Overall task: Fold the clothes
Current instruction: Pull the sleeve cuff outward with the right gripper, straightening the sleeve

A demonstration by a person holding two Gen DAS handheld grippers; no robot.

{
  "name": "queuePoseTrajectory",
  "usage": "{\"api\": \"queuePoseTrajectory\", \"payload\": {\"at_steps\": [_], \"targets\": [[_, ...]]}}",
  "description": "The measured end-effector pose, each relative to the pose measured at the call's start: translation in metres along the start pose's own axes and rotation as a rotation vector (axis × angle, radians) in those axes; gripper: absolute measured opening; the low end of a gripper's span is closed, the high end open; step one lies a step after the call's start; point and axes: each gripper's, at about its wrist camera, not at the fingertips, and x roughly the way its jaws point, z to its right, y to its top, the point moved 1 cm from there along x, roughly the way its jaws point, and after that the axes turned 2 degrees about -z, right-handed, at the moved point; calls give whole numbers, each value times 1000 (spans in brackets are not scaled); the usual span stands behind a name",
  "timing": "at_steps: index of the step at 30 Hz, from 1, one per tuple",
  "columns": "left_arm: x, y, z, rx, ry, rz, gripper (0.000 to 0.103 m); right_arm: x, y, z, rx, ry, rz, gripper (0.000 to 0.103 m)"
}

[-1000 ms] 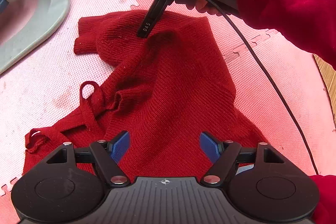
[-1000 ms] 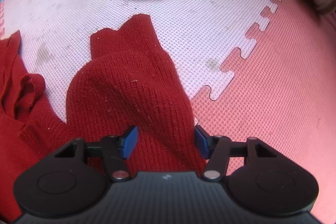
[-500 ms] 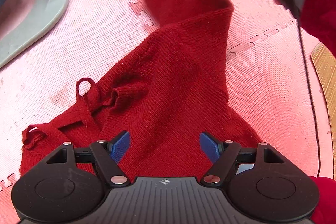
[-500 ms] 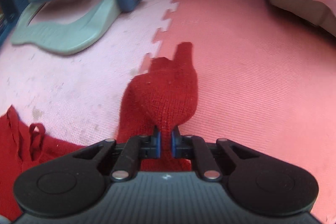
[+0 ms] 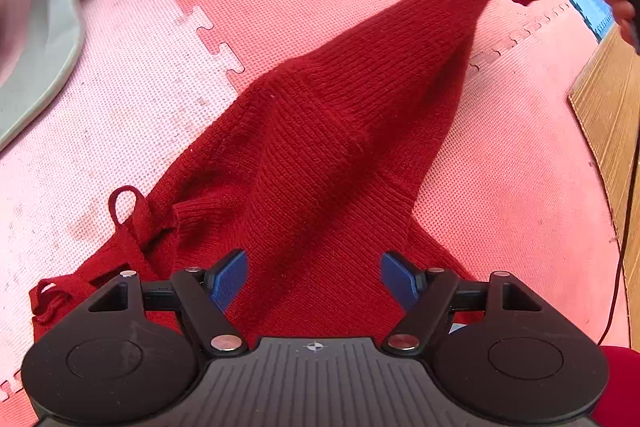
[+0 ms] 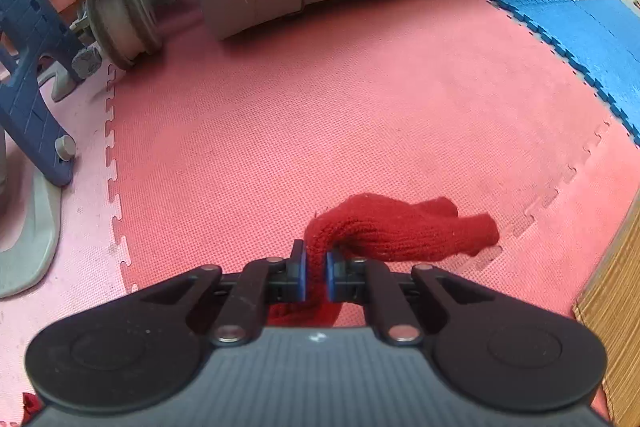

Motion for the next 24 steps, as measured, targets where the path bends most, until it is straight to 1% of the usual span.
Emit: {"api": "queuePoseTrajectory", "payload": {"at_steps": [1, 2, 3, 4, 5, 6, 7, 8, 10, 14, 15, 17, 20, 24], "targets": [[0, -1, 1, 6, 1, -3, 76, 17, 8, -7, -4, -10, -17, 14], [0, -2, 1, 8, 5, -9, 76, 32, 17, -13, -3, -21, -43, 22], [-1, -3, 1, 7, 9, -11, 76, 44, 25, -21, -19, -47, -61, 26], [-1, -3, 1, 5, 14, -13, 76, 50, 29, -29, -61, -72, -55, 36], [-2, -4, 0, -2, 14, -14, 76, 50, 29, -40, -120, -88, -25, 44], [-3, -4, -2, -13, 13, -13, 76, 48, 27, -45, -155, -89, -3, 48], [-3, -4, -3, -20, 16, -14, 76, 46, 26, -48, -174, -82, 10, 55], [-3, -4, -4, -27, 19, -15, 76, 44, 24, -50, -193, -76, 23, 59], [0, -1, -6, -33, 27, -14, 76, 47, 23, -43, -183, -71, 2, 61], [2, 3, -5, -27, 20, -12, 76, 64, 27, -8, -133, -140, -41, 61], [3, 4, -5, -23, 19, -13, 76, 69, 28, 1, -116, -142, -53, 61], [5, 6, -3, -16, 16, -16, 76, 83, 32, 17, -84, -132, -81, 61], [6, 9, -3, -19, 17, -21, 76, 101, 37, 29, -96, -118, -116, 61], [7, 13, -3, -23, 26, -20, 76, 130, 40, 25, -134, -58, -198, 61]]}}
